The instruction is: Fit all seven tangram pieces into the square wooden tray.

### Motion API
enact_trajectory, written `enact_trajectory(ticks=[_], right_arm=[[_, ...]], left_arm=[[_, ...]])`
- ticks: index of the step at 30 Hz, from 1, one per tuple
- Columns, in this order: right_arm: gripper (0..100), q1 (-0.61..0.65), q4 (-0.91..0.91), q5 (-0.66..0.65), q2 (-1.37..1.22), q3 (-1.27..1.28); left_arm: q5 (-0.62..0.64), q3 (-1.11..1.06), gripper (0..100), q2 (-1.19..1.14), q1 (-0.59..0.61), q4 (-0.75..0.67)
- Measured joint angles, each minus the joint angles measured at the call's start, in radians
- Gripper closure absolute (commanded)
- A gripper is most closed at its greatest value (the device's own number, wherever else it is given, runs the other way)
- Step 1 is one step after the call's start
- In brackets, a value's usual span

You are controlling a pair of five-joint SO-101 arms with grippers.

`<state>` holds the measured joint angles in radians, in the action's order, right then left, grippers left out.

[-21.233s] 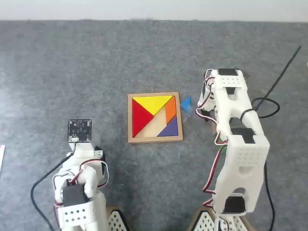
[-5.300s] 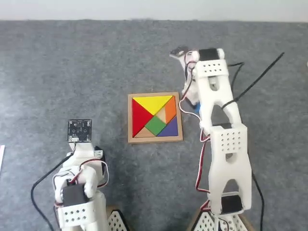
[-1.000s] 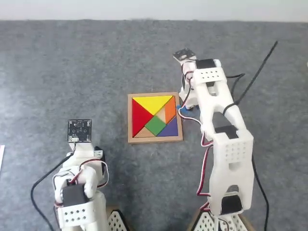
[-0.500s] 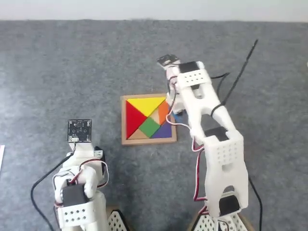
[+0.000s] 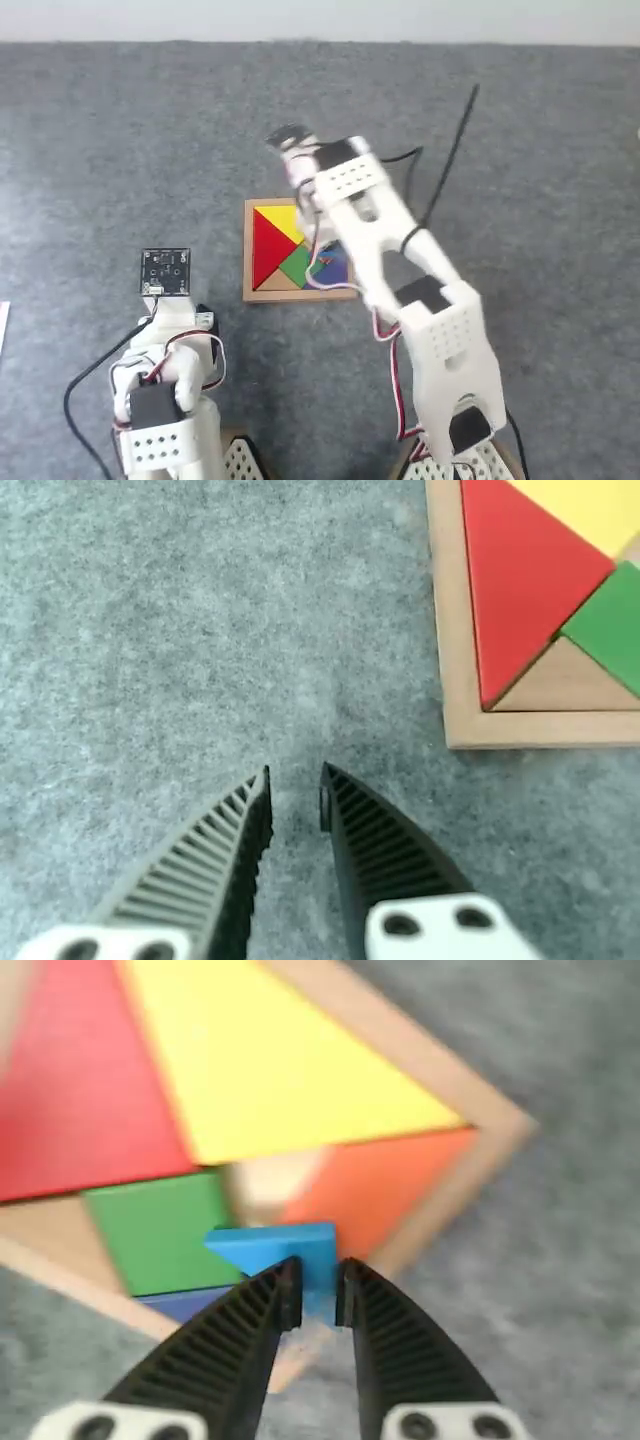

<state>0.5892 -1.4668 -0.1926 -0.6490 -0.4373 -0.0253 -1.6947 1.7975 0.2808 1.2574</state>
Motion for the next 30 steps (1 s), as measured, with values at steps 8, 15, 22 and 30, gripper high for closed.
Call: enact_trajectory(ticks=[8, 15, 22, 30], right_arm=[[91.6, 0.028, 0.000, 0.000, 0.032, 0.000], [90.8, -0.041, -0.068, 0.000, 0.213, 0.000], [75.3, -0.002, -0.103, -0.072, 0.313, 0.121], [73.8, 0.083, 0.207, -0.152, 0.313, 0.450]], left_arm=[[0.000, 0.000, 92, 0.000, 0.000, 0.000], [0.000, 0.000, 92, 0.000, 0.000, 0.000], [0.000, 0.000, 92, 0.000, 0.000, 0.000], [0.000, 0.000, 92, 0.000, 0.000, 0.000]])
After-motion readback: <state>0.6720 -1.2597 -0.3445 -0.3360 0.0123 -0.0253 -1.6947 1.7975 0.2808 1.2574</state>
